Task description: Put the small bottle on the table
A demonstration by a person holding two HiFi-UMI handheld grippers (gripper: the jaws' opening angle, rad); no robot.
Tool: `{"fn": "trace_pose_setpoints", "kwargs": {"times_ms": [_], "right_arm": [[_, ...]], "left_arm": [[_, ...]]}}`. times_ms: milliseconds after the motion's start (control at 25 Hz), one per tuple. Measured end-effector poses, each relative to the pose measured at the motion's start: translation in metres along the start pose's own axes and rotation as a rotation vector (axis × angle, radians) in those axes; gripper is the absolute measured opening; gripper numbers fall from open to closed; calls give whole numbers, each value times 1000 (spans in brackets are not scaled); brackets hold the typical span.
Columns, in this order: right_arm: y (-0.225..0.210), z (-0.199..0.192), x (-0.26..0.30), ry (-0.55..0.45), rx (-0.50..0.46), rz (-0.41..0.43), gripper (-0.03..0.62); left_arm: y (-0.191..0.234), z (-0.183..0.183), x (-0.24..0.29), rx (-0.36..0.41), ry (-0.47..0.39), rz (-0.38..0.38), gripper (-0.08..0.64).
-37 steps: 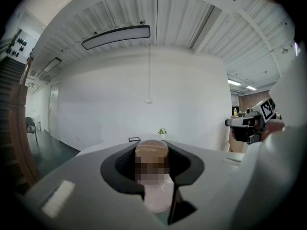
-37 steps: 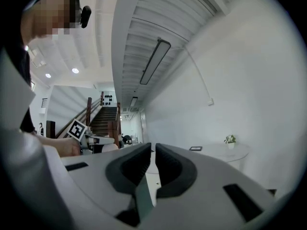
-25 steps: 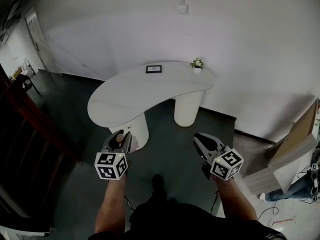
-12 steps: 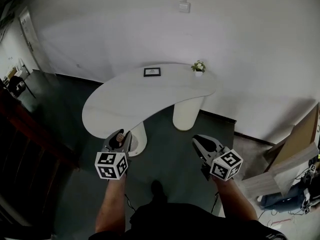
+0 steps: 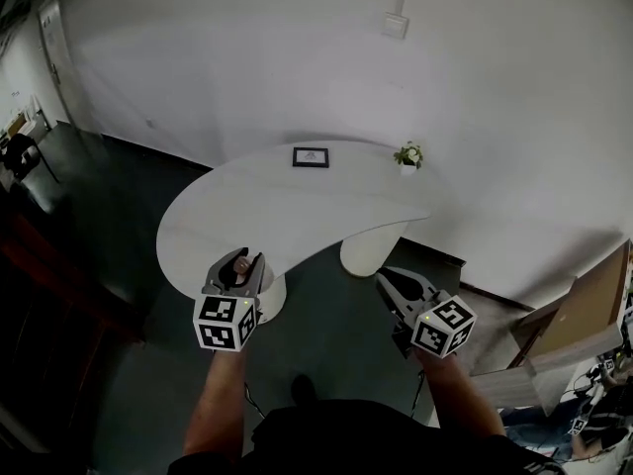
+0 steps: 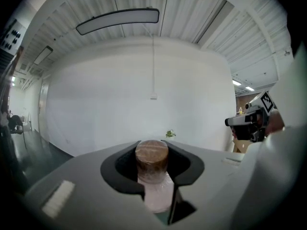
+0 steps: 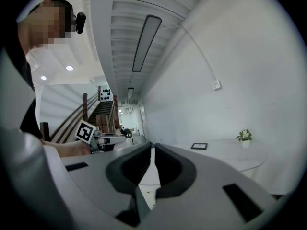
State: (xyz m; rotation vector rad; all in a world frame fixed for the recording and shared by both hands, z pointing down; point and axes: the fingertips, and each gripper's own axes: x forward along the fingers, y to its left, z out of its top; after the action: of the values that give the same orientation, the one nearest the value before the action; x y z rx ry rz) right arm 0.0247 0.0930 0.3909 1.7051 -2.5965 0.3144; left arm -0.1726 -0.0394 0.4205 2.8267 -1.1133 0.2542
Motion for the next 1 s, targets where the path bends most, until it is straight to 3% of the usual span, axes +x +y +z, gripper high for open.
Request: {"fn": "trace_pose_setpoints", "kwargs": {"times_ms": [440, 760, 1000], "right_arm": [[-11, -17, 64, 21, 60, 44, 12], [-50, -12, 108, 12, 78, 81, 12], [-107, -3, 151, 16, 90, 119, 12]], "left_arm": [[53, -11, 35, -28, 29, 18, 124], [75, -10, 70, -28, 52, 54, 124], [88, -8, 121, -38, 76, 88, 124]]}}
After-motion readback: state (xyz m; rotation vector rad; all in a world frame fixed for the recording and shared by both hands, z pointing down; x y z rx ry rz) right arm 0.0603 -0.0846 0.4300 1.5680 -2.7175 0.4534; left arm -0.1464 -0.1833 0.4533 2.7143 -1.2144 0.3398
